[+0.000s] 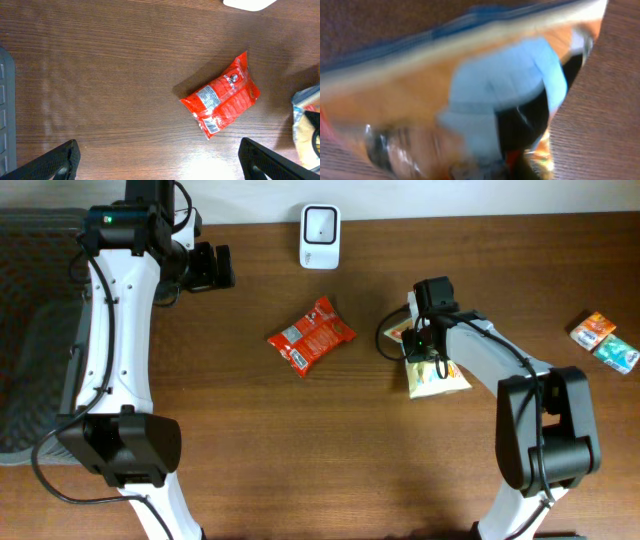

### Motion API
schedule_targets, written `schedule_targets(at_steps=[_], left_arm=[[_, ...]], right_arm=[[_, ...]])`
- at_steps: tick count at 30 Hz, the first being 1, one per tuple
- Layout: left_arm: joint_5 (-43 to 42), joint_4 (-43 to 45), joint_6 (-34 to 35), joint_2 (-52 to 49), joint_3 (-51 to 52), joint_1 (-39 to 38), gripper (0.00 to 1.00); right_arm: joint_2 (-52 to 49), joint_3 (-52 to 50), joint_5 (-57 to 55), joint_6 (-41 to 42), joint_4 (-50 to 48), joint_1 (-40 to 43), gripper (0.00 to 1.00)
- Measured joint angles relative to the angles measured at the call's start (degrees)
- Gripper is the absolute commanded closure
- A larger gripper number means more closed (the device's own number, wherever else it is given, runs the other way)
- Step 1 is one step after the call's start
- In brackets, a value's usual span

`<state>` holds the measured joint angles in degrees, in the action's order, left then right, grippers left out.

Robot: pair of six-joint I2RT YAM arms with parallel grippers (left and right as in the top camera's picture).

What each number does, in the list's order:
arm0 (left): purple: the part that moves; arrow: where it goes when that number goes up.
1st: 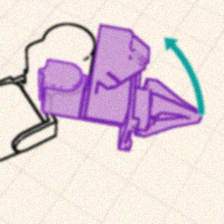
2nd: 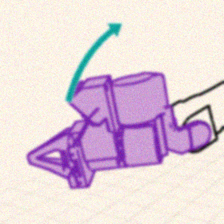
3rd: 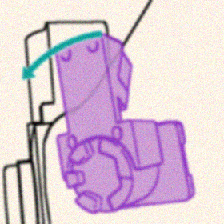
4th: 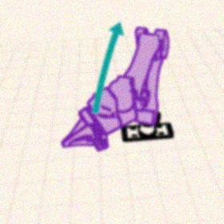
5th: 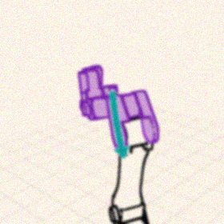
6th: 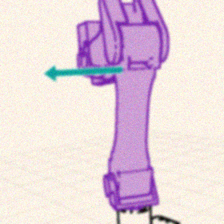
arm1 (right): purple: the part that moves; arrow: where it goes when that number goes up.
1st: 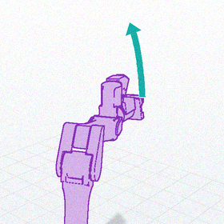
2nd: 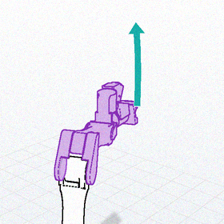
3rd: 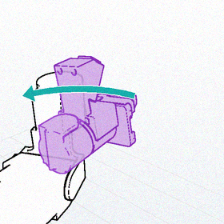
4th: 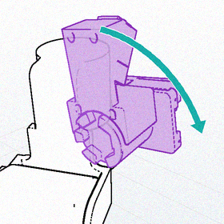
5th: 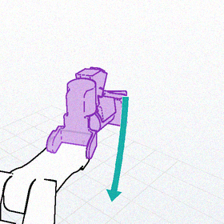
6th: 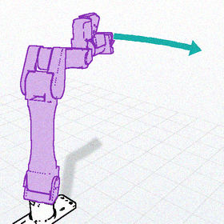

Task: Scan the item barcode
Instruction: 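Lift the yellow bag and turn it toward the scanner, then hold the yellow bag up against the white scanner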

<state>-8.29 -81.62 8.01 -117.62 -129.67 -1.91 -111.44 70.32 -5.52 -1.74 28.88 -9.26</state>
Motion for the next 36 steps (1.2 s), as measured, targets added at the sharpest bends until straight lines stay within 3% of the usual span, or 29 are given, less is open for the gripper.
schedule_targets(at_steps=[10, 14, 17, 24, 26, 30, 36], left_arm=[[0.0, 0.0, 0.0, 0.0, 0.0, 0.0, 0.01], [0.0, 0.0, 0.0, 0.0, 0.0, 0.0, 0.01], [0.0, 0.0, 0.0, 0.0, 0.0, 0.0, 0.01], [0.0, 0.0, 0.0, 0.0, 0.0, 0.0, 0.01], [0.0, 0.0, 0.0, 0.0, 0.0, 0.0, 0.01], [0.0, 0.0, 0.0, 0.0, 0.0, 0.0, 0.01], [0.0, 0.0, 0.0, 0.0, 0.0, 0.0, 0.01]], right_arm=[[-2.5, 8.0, 17.2, 13.6, -2.6, 0.0, 0.96], [-3.1, 13.2, 19.6, 20.4, -23.3, -2.6, 0.96], [-3.1, 15.0, 15.1, 22.0, -37.7, -6.6, 0.96], [-6.1, 15.3, 3.5, 21.4, -60.2, -13.0, 0.96], [-12.3, 15.5, 0.9, 19.6, -74.6, -13.0, 0.96], [-19.2, 16.1, -2.0, 19.0, -78.7, -12.9, 0.96], [-26.0, 22.9, -3.3, 17.6, -73.0, -12.7, 0.96]])
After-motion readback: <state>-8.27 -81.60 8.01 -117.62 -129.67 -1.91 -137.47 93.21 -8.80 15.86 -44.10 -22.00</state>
